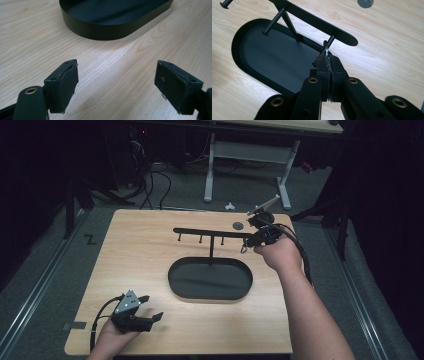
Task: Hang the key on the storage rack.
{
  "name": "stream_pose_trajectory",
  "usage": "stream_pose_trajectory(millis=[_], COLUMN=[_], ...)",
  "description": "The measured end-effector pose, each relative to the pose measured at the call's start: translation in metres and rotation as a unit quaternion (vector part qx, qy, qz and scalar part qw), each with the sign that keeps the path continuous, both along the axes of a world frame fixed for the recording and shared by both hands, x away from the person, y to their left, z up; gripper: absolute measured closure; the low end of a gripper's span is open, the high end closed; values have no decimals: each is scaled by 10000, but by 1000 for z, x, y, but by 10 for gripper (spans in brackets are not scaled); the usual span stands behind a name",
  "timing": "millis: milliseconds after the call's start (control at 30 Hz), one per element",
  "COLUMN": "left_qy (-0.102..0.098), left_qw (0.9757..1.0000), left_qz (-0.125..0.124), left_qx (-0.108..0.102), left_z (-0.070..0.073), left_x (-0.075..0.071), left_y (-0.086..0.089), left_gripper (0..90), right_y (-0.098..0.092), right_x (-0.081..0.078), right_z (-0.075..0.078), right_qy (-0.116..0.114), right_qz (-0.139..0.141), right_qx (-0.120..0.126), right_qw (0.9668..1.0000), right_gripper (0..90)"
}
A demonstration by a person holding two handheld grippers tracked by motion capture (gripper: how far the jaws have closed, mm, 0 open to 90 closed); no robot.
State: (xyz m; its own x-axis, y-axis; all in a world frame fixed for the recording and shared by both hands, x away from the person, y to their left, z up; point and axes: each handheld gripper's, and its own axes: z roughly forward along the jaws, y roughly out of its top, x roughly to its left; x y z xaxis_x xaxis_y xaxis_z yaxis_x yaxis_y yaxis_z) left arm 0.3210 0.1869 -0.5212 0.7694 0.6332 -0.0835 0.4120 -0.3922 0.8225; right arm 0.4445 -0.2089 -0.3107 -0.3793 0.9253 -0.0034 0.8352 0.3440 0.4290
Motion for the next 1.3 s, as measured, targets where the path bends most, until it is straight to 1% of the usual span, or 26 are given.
stream_pose_trajectory(millis=[333, 467, 533, 1000, 1067, 1100, 1200, 1300], left_qy=[11, 15, 12, 24, 24, 31, 26, 25], left_qw=[10000, 10000, 10000, 10000, 10000, 10000, 10000, 10000], left_qz=[-18, -23, -16, -19, -22, -32, -34, -33], left_qx=[23, 27, 17, 30, 27, 32, 29, 32], left_z=[0, 0, -1, -1, -1, -1, -1, -1], left_x=[0, 0, 0, 0, -1, -1, -1, -1], left_y=[0, -1, -1, -1, -2, -2, -2, -2], left_gripper=[197, 197, 196, 197, 197, 197, 197, 197], right_y=[-3, -5, -7, -10, -11, -12, -14, -17], right_x=[2, 2, 1, -7, -9, -9, -12, -14], right_z=[-9, -11, -12, -11, -13, -14, -19, -26], right_qy=[15, 19, -8, -27, -38, -16, -7, 14], right_qz=[-83, -107, -147, -204, -234, -233, -269, -334], right_qx=[-13, -43, -40, -64, -43, -85, -93, -117], right_qw=[10000, 9999, 9999, 9998, 9997, 9997, 9996, 9994], right_gripper=[869, 839, 822, 782, 764, 754, 721, 671])
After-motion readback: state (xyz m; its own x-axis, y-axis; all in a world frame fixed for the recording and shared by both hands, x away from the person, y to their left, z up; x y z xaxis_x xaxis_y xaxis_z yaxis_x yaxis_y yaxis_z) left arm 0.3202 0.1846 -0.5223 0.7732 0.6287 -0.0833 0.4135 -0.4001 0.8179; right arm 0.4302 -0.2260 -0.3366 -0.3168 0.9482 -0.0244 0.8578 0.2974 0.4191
